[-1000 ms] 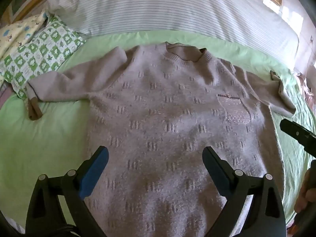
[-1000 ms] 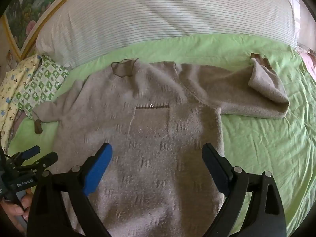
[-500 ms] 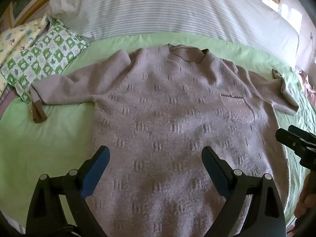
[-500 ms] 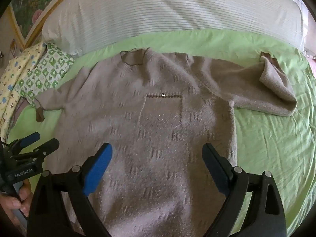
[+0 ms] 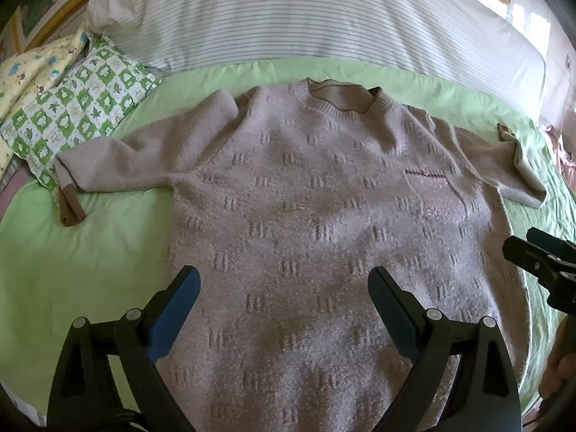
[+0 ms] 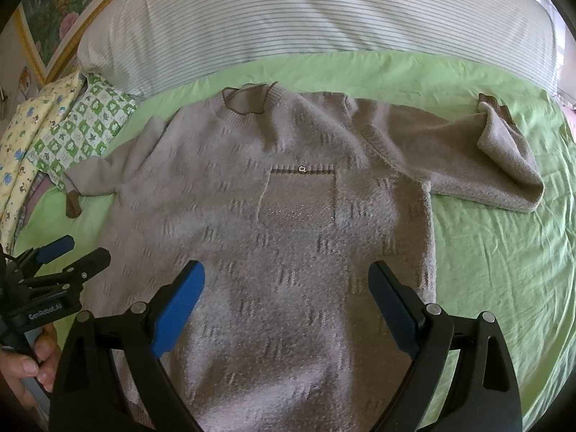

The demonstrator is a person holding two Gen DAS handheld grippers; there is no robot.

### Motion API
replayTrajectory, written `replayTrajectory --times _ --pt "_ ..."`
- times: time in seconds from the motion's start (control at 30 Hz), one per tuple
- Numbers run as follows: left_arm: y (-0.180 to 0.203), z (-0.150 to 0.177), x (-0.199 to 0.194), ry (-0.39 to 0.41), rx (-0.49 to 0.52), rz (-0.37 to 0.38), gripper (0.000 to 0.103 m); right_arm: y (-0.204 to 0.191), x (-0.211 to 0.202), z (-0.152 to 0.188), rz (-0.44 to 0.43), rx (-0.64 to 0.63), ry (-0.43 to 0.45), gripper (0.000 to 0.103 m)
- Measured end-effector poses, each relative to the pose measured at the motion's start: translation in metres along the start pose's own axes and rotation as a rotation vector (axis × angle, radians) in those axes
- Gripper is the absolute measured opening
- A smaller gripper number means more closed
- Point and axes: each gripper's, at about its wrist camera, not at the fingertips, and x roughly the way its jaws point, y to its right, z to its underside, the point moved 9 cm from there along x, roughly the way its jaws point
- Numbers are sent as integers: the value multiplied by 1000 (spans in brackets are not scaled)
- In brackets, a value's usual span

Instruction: Fold small clothes

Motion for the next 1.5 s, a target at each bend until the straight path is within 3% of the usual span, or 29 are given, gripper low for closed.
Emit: replayTrajectory --times 1.5 --pt "-1 1 13 -24 13 -1 95 -7 9 -1 -17 -3 -17 92"
